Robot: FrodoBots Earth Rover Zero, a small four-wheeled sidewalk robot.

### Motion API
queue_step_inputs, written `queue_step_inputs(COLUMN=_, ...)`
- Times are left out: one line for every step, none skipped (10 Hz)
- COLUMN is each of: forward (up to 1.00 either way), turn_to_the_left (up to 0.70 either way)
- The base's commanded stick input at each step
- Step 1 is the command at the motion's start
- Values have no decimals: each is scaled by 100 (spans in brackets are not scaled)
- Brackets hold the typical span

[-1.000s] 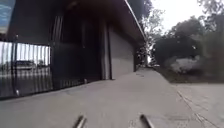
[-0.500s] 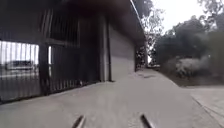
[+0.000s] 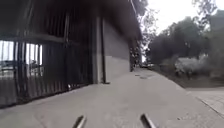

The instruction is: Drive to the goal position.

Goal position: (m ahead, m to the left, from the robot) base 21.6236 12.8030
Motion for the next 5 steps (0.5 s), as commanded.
queue_step_inputs(forward=98, turn_to_the_left=-7)
queue_step_inputs(forward=98, turn_to_the_left=0)
queue_step_inputs(forward=98, turn_to_the_left=0)
queue_step_inputs(forward=100, turn_to_the_left=0)
queue_step_inputs(forward=100, turn_to_the_left=0)
